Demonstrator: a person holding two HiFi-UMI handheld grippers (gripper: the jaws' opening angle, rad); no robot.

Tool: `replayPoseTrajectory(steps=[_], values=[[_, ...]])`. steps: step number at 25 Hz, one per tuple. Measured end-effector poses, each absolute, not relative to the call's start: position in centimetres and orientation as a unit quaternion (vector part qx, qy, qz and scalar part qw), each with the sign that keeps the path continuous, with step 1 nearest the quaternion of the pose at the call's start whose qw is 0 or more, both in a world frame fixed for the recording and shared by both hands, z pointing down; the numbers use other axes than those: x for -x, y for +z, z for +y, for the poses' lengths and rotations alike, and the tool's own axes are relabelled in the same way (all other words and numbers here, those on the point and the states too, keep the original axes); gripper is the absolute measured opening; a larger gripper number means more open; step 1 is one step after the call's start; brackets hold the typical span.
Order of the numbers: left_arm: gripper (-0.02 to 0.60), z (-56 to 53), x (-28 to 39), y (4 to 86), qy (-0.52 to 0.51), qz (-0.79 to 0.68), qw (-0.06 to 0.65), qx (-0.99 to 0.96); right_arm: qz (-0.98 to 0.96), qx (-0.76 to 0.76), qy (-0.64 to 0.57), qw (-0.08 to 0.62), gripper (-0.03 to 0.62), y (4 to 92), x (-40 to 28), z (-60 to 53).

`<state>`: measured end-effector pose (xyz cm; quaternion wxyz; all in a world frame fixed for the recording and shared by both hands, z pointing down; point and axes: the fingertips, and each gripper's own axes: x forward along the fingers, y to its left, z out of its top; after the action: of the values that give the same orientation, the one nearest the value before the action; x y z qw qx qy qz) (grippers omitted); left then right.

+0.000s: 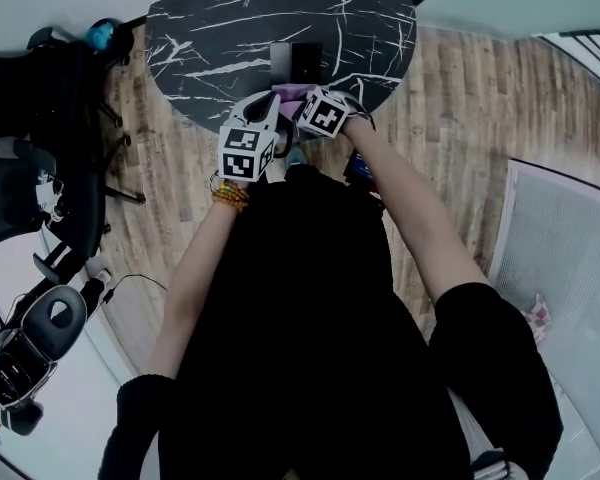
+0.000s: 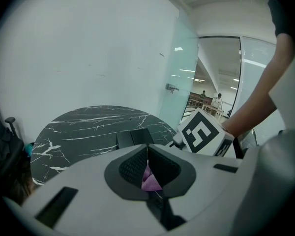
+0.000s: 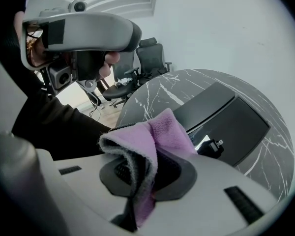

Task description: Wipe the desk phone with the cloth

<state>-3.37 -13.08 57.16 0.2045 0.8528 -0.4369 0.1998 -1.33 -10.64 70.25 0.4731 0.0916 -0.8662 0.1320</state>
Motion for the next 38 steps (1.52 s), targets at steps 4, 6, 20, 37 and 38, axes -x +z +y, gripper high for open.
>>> replayPoseTrajectory(steps=[4,6,20,37,38], values=[[0.02,-13.0,3.4,57.3,0.202,-0.437,0.206,-0.852,-0.865,-0.089,0.137,0.474,0.058,70.3,1.3,-10.4],[0.02,-13.0,3.4,57.3,0.201,-0.437,0.206,-0.852,-0.865,-0.09,0.136,0.475,0.058,70.5,1.3,-10.5],[0.02,-12.7,3.8,57.5,0.203,-0.44,0.206,-0.85,-0.861,-0.07,0.157,0.478,0.058,70.8,1.4,-9.2],[0.02,-12.5,3.9,57.8,0.204,-0.44,0.209,-0.849,-0.86,-0.058,0.179,0.475,0.058,71.2,1.5,-8.6],[0.02,-12.5,4.0,57.9,0.205,-0.439,0.209,-0.849,-0.859,-0.058,0.179,0.475,0.058,71.2,1.5,-8.6]])
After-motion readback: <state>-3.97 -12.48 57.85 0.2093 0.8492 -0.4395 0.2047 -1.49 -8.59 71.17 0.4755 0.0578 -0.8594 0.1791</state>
